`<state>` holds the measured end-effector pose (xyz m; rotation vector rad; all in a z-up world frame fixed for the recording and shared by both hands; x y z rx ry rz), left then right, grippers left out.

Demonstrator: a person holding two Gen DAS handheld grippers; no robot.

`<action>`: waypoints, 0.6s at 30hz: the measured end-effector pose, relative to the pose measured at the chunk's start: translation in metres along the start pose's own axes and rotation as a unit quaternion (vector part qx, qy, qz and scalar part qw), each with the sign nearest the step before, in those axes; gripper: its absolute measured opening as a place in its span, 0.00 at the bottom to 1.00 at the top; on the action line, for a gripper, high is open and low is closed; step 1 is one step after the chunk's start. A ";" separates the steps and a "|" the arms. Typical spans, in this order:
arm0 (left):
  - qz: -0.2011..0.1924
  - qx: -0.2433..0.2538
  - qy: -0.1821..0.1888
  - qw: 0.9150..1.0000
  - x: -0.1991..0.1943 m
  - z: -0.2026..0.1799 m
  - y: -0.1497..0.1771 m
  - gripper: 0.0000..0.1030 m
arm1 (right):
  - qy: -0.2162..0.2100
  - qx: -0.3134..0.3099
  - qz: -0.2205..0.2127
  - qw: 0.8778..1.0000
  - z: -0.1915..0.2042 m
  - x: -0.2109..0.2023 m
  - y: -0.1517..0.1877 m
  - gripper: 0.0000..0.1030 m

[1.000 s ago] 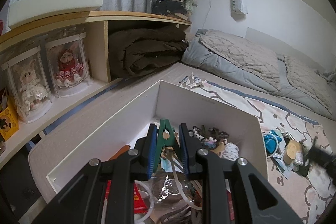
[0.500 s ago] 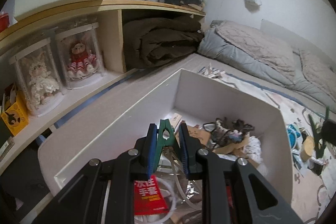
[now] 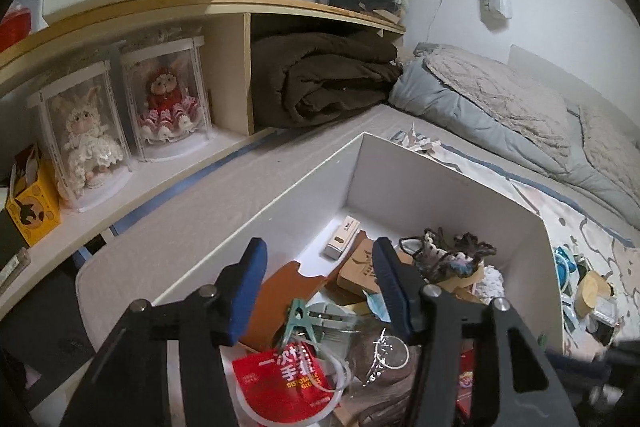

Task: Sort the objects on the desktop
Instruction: 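Lift the clothespin over the box with the right gripper while the left gripper releases its clothespin inside, then lower the clothespin into the shoe box and open the right gripper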

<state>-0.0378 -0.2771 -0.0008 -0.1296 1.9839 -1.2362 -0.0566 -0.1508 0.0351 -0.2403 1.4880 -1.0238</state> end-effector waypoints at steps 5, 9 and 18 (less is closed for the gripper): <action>0.000 -0.002 0.001 1.000 0.000 0.001 -0.001 0.53 | -0.036 -0.025 0.033 0.998 0.018 0.000 0.008 0.14; -0.001 -0.001 0.001 1.000 0.000 0.001 -0.001 0.53 | -0.047 -0.037 0.068 0.996 0.025 0.004 0.014 0.14; -0.003 0.005 0.002 1.000 -0.001 0.000 0.000 0.53 | -0.033 -0.056 0.109 0.992 0.030 0.007 0.031 0.14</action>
Point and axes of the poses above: each gripper's, at about its wrist camera, not at the fingertips, and x roughly the way its jaws point, z to its left, y to its underside, the point moved 1 cm from there along x, roughly the way its jaws point, and after that the axes turned 12 degrees about -x, right-handed, at the moved point
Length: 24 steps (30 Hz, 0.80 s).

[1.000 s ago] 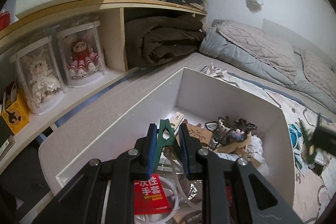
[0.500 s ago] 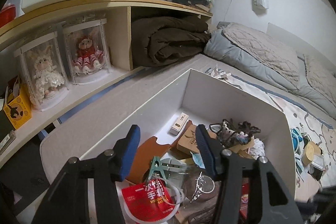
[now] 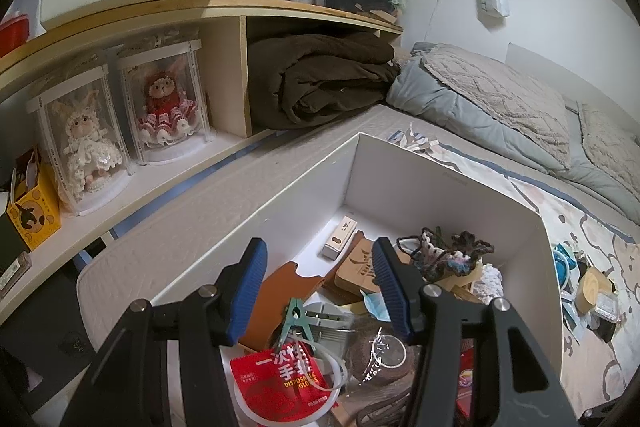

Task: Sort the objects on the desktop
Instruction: 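Lower the clothespin into the shoe box and open the right gripper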

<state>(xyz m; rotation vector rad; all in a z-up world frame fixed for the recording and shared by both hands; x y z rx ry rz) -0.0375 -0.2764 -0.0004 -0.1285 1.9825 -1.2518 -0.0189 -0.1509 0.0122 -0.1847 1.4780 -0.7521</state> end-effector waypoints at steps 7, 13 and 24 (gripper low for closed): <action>0.000 0.001 0.000 1.000 0.000 0.000 0.000 0.53 | -0.003 0.024 -0.039 0.999 -0.009 -0.013 0.002 0.14; -0.001 0.002 -0.001 1.000 -0.001 0.000 0.000 0.53 | 0.006 0.030 -0.083 0.996 -0.012 -0.029 -0.001 0.14; -0.006 0.011 0.001 1.000 -0.004 -0.005 -0.001 0.53 | 0.077 0.028 -0.137 0.987 -0.023 -0.043 0.005 0.14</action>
Point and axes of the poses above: each gripper's, at about its wrist camera, not at the fingertips, and x roughly the way its jaws point, z to its left, y to its underside, the point moved 1 cm from there along x, roughly the way its jaws point, and after that the axes turned 12 degrees about -x, right-handed, at the moved point
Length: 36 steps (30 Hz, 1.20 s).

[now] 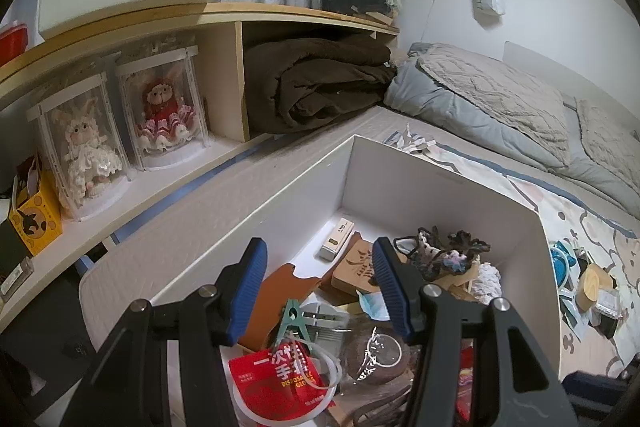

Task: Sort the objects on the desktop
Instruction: 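Lower the clothespin into the shoe box and open the right gripper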

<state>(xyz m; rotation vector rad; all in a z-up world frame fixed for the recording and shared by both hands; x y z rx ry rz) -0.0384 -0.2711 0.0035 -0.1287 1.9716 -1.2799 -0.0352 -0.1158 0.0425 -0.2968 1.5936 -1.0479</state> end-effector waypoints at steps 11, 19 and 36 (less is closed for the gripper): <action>-0.015 0.002 -0.007 1.000 -0.007 -0.005 0.000 0.72 | 0.071 0.018 -0.024 0.997 -0.020 -0.007 0.006 0.68; -0.029 0.002 -0.005 1.000 -0.014 -0.010 0.000 0.97 | 0.127 0.031 -0.032 0.991 -0.035 -0.007 0.013 1.00; -0.037 0.030 0.018 0.999 -0.026 -0.037 0.006 1.00 | 0.142 0.057 -0.043 0.987 -0.056 -0.018 0.024 1.00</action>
Point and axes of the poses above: each gripper's, at about its wrist camera, not at the fingertips, and x roughly the way its jaws point, z to its left, y to its underside, the point moved 1 cm from there along x, roughly the way its jaws point, and after that the axes turned 12 degrees about -x, right-handed, at the moved point
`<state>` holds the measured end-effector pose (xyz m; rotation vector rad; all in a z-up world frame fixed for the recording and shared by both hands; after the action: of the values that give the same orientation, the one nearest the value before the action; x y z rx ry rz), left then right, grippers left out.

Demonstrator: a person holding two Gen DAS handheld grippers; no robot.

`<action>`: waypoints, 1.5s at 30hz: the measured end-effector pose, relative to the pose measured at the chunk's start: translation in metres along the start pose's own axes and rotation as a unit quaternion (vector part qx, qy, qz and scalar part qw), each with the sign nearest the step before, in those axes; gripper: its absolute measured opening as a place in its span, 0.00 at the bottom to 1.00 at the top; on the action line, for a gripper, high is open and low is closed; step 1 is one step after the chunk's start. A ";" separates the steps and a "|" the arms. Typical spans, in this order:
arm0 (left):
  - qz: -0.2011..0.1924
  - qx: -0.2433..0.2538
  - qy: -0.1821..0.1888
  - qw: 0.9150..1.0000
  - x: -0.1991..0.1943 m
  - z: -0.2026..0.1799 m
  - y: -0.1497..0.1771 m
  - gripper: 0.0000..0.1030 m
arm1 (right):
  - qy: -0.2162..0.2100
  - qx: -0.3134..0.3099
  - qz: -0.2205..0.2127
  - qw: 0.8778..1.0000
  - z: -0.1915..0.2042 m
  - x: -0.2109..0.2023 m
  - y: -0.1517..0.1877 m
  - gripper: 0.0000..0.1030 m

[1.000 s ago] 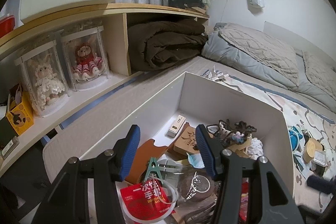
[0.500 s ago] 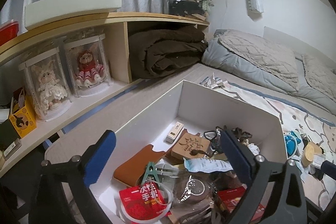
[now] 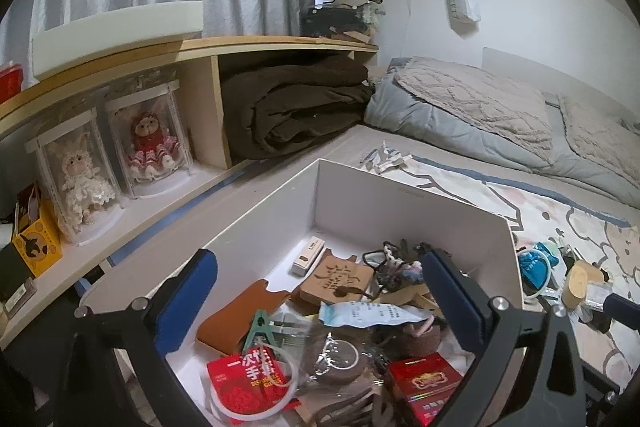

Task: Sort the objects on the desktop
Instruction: 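Lower the clothespin into the shoe box and open the right gripper, then withdraw both grippers from the box back toward the remaining clutter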

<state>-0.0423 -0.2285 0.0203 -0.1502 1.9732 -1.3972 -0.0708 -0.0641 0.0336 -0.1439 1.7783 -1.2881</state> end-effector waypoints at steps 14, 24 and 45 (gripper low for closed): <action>0.007 0.018 0.031 0.999 -0.008 -0.033 0.008 1.00 | 0.054 0.018 -0.010 0.998 -0.040 -0.026 0.015 1.00; 0.018 0.042 0.086 0.995 -0.024 -0.074 0.020 1.00 | 0.113 0.034 -0.004 0.993 -0.085 -0.053 0.039 1.00; 0.030 0.076 0.153 0.985 -0.044 -0.139 0.053 1.00 | 0.191 0.088 -0.016 0.978 -0.150 -0.104 0.086 1.00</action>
<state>-0.0776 -0.0772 0.0193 0.2041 2.0834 -1.5998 -0.0838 0.1374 0.0326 0.1875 1.9722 -1.5696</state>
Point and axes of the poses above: each gripper's, at about its wrist camera, not at the fingertips, and x roughly the way its jaws point, z to its left, y to its underside, the point moved 1 cm from there along x, roughly the way its jaws point, and after that the axes turned 12 degrees about -x, right-handed, at the moved point
